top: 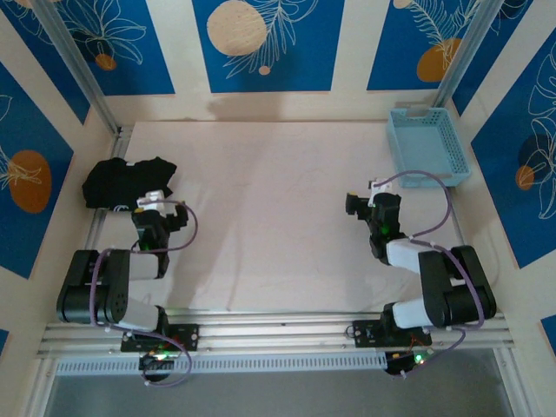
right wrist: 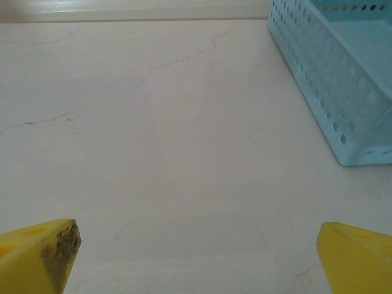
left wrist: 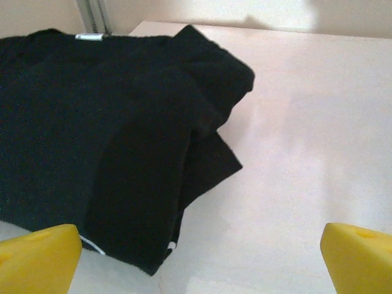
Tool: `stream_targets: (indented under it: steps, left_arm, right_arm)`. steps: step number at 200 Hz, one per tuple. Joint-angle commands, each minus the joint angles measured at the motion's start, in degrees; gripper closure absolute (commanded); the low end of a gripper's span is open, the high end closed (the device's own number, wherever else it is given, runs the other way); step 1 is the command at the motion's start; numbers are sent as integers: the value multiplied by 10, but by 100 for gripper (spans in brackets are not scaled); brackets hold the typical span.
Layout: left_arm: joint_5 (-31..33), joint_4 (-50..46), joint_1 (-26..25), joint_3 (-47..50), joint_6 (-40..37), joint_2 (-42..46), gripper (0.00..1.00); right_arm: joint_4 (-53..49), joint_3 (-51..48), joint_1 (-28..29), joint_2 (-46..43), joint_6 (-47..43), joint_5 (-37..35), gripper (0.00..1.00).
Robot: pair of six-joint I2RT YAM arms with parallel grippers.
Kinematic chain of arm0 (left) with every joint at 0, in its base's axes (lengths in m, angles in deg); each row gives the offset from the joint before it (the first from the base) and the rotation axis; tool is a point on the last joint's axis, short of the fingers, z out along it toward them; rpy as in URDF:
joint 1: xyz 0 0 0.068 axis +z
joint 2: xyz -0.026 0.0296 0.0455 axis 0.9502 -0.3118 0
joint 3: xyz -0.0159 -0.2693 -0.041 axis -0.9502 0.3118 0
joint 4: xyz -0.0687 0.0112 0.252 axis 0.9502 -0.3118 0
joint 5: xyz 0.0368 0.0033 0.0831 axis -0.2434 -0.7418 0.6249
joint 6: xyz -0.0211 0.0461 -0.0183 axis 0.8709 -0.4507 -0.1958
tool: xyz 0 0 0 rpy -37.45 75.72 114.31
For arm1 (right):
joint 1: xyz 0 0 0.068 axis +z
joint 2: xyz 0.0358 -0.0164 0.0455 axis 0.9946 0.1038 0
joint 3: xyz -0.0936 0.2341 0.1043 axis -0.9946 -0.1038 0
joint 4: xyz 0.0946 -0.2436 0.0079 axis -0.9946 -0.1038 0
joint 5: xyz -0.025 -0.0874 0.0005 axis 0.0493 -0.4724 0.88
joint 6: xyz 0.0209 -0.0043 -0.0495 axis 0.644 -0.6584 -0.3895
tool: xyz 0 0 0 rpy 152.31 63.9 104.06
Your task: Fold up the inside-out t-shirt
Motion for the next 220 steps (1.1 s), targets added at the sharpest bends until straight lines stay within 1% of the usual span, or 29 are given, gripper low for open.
stream_targets:
  steps: [1,8,14,18,23,26,33,37,47,53,58,61,71,80,90,99,109,117,126,220]
  left_arm:
    - [-7,24,-13,-19,-26,-10,0]
    - [-26,29,-16,-20,-35,-20,0]
    - [-42,43,-17,-19,-40,-43,0]
    - [-45,82,-17,-17,-47,-67,0]
    - [-48,126,-19,-16,-53,-88,0]
    - [-51,114,-20,-19,-54,-80,0]
    - [-47,21,-20,-38,-47,-52,0]
    - [-42,-1,-20,-47,-44,-51,0]
    - [-48,44,-23,-45,-55,-74,0]
    - [-47,28,-25,-47,-55,-67,0]
    - [-46,14,-25,-50,-54,-62,0]
    - [-46,17,-25,-49,-54,-64,0]
    - [-46,31,-25,-47,-55,-69,0]
    - [-46,24,-25,-48,-55,-66,0]
    - [-46,31,-25,-47,-55,-68,0]
    - [-47,28,-25,-47,-54,-67,0]
    - [-48,33,-25,-45,-54,-67,0]
    - [-49,34,-25,-43,-54,-67,0]
    - [-48,34,-25,-45,-55,-67,0]
    - [-48,31,-25,-47,-55,-67,0]
  right_arm:
    - [130,-19,-19,46,-5,35,1]
    - [72,-4,-23,31,2,42,1]
    - [78,-3,-31,34,5,55,1]
    - [87,-3,-31,39,5,55,1]
    - [71,4,-31,38,2,55,1]
    - [61,6,-31,36,4,56,1]
    - [68,6,-35,40,5,63,1]
    - [66,6,-36,40,5,67,1]
    - [67,7,-41,44,6,79,1]
    - [80,2,-45,56,11,87,1]
    - [130,-6,-48,77,13,86,1]
    - [141,-10,-49,80,14,87,1]
    - [72,4,-52,57,19,92,1]
    - [114,-4,-57,71,17,102,1]
    - [78,3,-55,60,19,100,1]
    - [104,-2,-54,68,15,98,1]
    - [86,0,-54,61,16,98,1]
    - [100,-2,-53,66,14,97,1]
    - [88,0,-54,62,16,98,1]
    - [92,0,-54,63,16,98,1]
